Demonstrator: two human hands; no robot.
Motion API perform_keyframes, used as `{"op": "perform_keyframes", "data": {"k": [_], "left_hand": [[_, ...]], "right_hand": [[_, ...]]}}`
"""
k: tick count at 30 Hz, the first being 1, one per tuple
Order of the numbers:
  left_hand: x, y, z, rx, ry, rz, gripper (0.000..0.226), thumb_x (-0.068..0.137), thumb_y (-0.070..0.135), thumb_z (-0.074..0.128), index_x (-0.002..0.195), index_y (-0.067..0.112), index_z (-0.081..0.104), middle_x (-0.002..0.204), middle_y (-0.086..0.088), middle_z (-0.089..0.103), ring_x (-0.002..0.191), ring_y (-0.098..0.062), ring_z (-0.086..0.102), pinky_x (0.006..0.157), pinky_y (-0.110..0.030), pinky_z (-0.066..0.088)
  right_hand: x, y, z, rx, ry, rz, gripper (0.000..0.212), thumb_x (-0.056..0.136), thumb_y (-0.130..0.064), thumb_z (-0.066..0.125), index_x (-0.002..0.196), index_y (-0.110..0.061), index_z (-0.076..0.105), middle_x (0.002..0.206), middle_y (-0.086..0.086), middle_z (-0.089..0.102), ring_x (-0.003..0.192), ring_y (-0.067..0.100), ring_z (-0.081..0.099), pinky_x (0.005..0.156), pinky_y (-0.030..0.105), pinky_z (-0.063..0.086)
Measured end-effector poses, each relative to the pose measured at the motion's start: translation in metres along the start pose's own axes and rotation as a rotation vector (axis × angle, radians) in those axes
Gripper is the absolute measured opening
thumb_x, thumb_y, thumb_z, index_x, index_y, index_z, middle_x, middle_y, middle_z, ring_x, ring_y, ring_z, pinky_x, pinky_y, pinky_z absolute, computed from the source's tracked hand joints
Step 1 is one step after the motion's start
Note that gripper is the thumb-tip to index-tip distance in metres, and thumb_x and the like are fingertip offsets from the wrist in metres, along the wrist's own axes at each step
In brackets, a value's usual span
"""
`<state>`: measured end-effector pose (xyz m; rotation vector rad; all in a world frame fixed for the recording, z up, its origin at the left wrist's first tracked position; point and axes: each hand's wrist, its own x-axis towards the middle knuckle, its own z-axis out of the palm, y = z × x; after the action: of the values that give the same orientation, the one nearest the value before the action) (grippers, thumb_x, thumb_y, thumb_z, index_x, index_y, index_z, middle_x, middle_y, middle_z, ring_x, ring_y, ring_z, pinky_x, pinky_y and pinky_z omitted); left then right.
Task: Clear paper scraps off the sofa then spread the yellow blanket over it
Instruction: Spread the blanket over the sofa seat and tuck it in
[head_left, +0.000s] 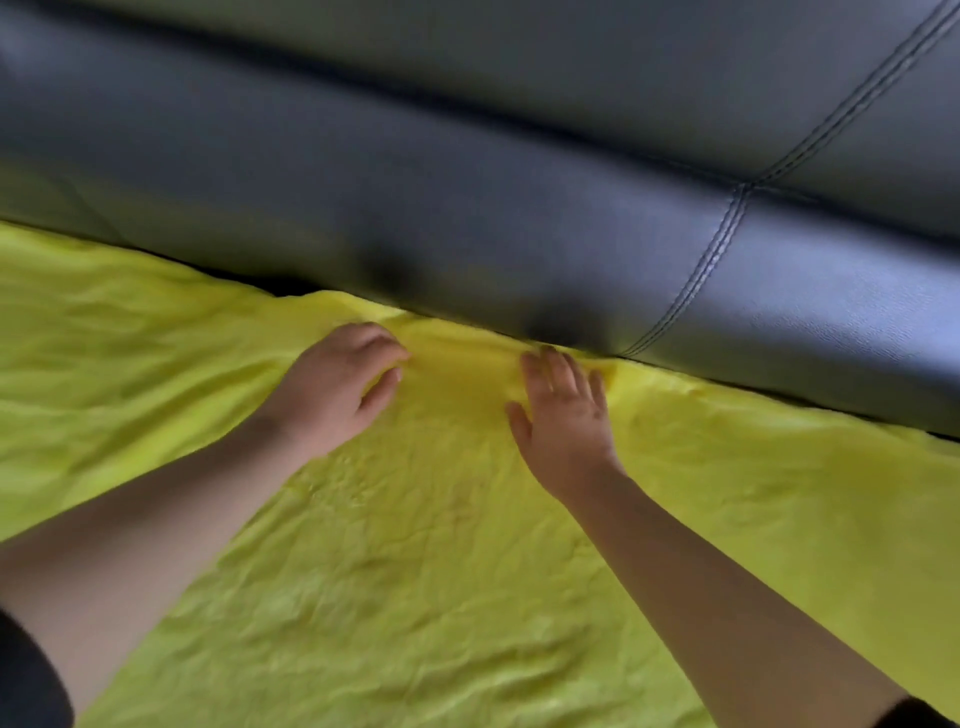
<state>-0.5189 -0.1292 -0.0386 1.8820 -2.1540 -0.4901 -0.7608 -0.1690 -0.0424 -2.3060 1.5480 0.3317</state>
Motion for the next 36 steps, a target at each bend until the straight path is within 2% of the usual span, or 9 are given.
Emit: {"op": "perform_keyframes", "data": {"k": [3, 5, 10, 14, 21, 24, 27, 30, 36], "left_hand": [[-0.011, -0.032, -0.023, 0.029, 0.21, -0.142, 0.028, 0.086, 0.021, 0.049, 0.1, 0.006, 0.067, 0.097, -0.013, 0.064, 0.091, -0.034, 0.058, 0.084, -0.036, 0.042], [-0.017, -0.066, -0.04, 0.12, 0.25, -0.26, 0.024, 0.084, 0.015, 0.055, 0.102, 0.003, 0.065, 0.098, -0.018, 0.064, 0.091, -0.038, 0.056, 0.085, -0.04, 0.041], [-0.022, -0.141, -0.067, 0.234, -0.082, -0.419, 0.041, 0.082, 0.012, 0.064, 0.122, 0.0, 0.06, 0.119, -0.022, 0.063, 0.109, -0.044, 0.054, 0.096, -0.048, 0.045], [-0.015, -0.159, -0.078, 0.324, -0.264, -0.367, 0.05, 0.081, 0.025, 0.069, 0.128, 0.011, 0.057, 0.118, -0.015, 0.056, 0.11, -0.038, 0.049, 0.091, -0.043, 0.044], [-0.024, -0.164, -0.093, 0.36, -0.183, -0.136, 0.027, 0.046, 0.015, 0.086, 0.064, 0.01, 0.066, 0.071, -0.009, 0.061, 0.072, -0.035, 0.057, 0.066, -0.041, 0.046], [-0.026, -0.173, -0.107, 0.333, -0.194, -0.002, 0.032, 0.04, 0.009, 0.084, 0.055, 0.014, 0.056, 0.055, -0.005, 0.054, 0.055, -0.03, 0.055, 0.061, -0.035, 0.045], [-0.028, -0.182, -0.113, 0.216, -0.152, 0.044, 0.05, 0.041, -0.002, 0.076, 0.061, 0.024, 0.038, 0.056, 0.004, 0.041, 0.051, -0.021, 0.038, 0.06, -0.027, 0.03], [-0.032, -0.198, -0.108, 0.175, -0.107, 0.167, 0.043, 0.051, 0.0, 0.07, 0.061, 0.022, 0.035, 0.059, 0.005, 0.043, 0.053, -0.024, 0.042, 0.063, -0.027, 0.028], [-0.041, -0.21, -0.113, 0.076, -0.105, 0.309, 0.033, 0.058, 0.015, 0.06, 0.066, 0.025, 0.03, 0.065, 0.011, 0.031, 0.06, -0.017, 0.033, 0.064, -0.024, 0.019]], "right_hand": [[0.003, -0.036, -0.008, 0.089, 0.119, -0.094, 0.047, 0.08, -0.012, 0.064, 0.126, -0.005, 0.058, 0.131, 0.016, 0.056, 0.12, 0.034, 0.054, 0.102, 0.044, 0.042], [0.012, -0.072, -0.018, 0.192, 0.071, -0.201, 0.045, 0.081, -0.011, 0.061, 0.127, -0.006, 0.058, 0.134, 0.014, 0.055, 0.122, 0.032, 0.052, 0.1, 0.039, 0.044], [0.041, -0.153, -0.034, 0.231, -0.024, -0.349, 0.05, 0.094, -0.013, 0.046, 0.143, -0.014, 0.041, 0.151, 0.004, 0.036, 0.138, 0.021, 0.034, 0.108, 0.033, 0.034], [0.062, -0.185, -0.032, 0.074, -0.037, -0.295, 0.055, 0.097, -0.02, 0.043, 0.149, -0.016, 0.026, 0.144, 0.002, 0.04, 0.118, 0.026, 0.054, 0.087, 0.034, 0.046], [0.087, -0.21, -0.041, -0.15, -0.042, -0.191, 0.03, 0.091, -0.016, 0.055, 0.119, -0.015, 0.046, 0.101, 0.0, 0.066, 0.087, 0.023, 0.065, 0.049, 0.024, 0.02], [0.094, -0.223, -0.05, -0.151, -0.003, -0.273, 0.028, 0.086, -0.014, 0.062, 0.112, -0.016, 0.05, 0.105, 0.0, 0.06, 0.093, 0.022, 0.061, 0.05, 0.024, 0.026], [0.09, -0.234, -0.04, -0.145, 0.035, -0.399, 0.029, 0.074, -0.012, 0.069, 0.101, -0.016, 0.06, 0.104, 0.003, 0.054, 0.094, 0.022, 0.055, 0.075, 0.03, 0.042], [0.076, -0.232, -0.024, -0.094, 0.078, -0.398, 0.04, 0.04, -0.012, 0.084, 0.074, -0.018, 0.063, 0.072, -0.001, 0.058, 0.059, 0.018, 0.058, 0.053, 0.022, 0.043], [0.036, -0.215, -0.018, -0.02, 0.088, -0.314, 0.063, 0.048, -0.016, 0.086, 0.107, -0.013, 0.065, 0.085, 0.001, 0.066, 0.051, 0.019, 0.059, 0.04, 0.022, 0.041]]}}
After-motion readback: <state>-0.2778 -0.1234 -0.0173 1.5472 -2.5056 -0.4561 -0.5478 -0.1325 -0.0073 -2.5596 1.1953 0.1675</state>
